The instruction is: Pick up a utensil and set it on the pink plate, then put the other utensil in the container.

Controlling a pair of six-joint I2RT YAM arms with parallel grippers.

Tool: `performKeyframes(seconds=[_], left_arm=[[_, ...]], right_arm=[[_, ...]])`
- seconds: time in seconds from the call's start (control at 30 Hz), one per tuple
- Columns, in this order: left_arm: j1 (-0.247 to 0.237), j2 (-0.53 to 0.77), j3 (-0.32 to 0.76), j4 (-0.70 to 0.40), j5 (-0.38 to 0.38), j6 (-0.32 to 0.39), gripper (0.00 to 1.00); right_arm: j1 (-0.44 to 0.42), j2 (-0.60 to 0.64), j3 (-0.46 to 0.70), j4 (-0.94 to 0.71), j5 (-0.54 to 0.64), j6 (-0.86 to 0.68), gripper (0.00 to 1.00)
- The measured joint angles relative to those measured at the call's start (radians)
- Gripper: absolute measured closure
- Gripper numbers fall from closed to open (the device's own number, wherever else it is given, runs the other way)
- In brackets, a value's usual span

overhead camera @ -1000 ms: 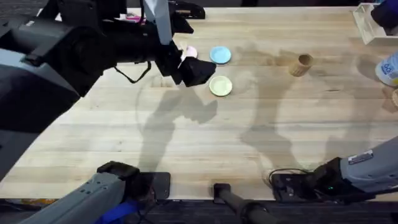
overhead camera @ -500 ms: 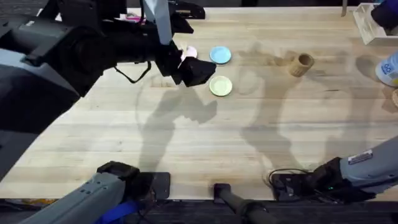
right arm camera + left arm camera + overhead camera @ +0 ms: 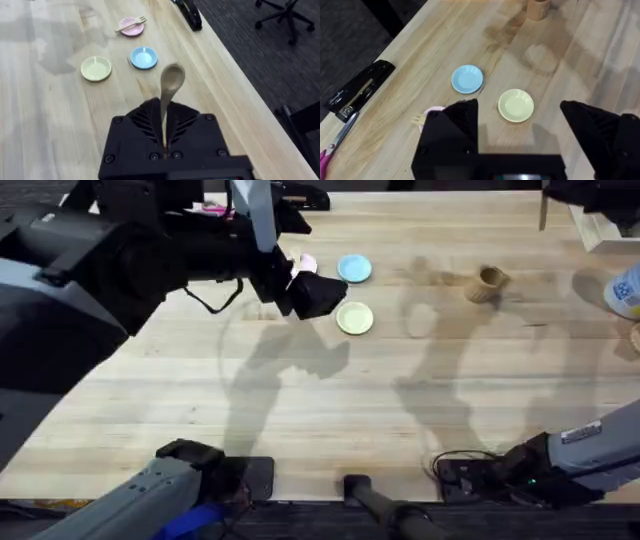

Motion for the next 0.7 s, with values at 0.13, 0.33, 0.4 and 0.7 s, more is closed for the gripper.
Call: performKeyframes(seconds=[0.13,0.33,0.4,0.7], left_arm=[[0.000,0.000,0.000,0.000,0.000,0.000,0.007],[0.000,0.000,0.000,0.000,0.000,0.000,0.007],[0.000,0.000,0.000,0.000,0.000,0.000,0.007],[0.000,0.000,0.000,0.000,0.000,0.000,0.007]], right_arm=[[-0.020,0.000,-0.052,0.001,-0.007,-0.071,0.968],[-0.038,0.000,-0.121,0.073,-0.015,-0.111,0.968],[-0.039,0.000,-0.145,0.109,-0.020,-0.116,0.968],[-0.045,0.000,-0.249,0.241,-0.052,-0.138,0.968]])
